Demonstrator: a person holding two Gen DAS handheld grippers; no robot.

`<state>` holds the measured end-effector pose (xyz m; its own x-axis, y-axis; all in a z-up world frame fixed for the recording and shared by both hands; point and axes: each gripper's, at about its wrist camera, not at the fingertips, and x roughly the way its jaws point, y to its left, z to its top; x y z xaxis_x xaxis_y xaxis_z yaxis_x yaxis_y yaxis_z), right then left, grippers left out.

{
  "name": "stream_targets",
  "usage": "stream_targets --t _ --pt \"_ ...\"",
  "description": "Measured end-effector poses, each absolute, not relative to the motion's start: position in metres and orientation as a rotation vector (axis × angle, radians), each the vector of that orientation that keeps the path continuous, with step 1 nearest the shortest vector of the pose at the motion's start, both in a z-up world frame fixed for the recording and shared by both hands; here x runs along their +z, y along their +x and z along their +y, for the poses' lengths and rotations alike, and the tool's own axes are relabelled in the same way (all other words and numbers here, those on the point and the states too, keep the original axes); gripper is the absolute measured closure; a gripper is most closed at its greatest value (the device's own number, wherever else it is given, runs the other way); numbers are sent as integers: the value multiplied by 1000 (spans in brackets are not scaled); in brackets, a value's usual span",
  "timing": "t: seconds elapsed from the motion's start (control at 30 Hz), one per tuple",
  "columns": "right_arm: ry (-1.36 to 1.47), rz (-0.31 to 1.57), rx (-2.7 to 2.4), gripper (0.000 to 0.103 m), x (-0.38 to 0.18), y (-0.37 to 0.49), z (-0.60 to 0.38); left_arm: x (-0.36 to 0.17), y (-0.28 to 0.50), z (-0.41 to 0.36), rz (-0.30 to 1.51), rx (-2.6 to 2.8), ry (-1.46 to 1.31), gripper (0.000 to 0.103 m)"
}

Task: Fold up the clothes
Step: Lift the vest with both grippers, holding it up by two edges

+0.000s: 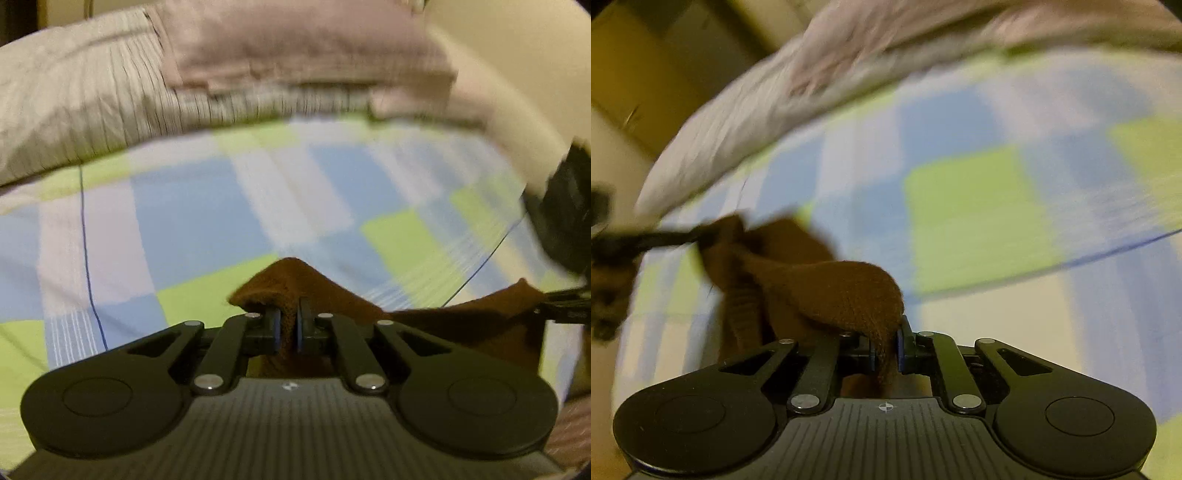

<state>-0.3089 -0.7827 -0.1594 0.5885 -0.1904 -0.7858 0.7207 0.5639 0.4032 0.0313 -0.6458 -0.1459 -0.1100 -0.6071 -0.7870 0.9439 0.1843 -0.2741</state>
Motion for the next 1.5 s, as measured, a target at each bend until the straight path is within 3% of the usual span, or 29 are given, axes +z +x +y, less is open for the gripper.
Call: stream_targets --t 0.3,0.6,0.87,1.2,1.5 --pt "773 666 -768 95 -111 -344 -781 -105 24 -621 859 -1410 347 100" --pt "525 408 -915 94 -14 -319 -824 -13 27 -676 601 -1518 154 100" --pt "509 411 -975 94 -21 -321 -841 -23 -5 -695 616 -1585 165 101" --pt "496 376 -962 94 3 -375 -743 12 -28 -600 540 -1609 172 101" --pt "373 214 -1045 94 90 -414 -582 94 -59 -460 368 -1693 82 101"
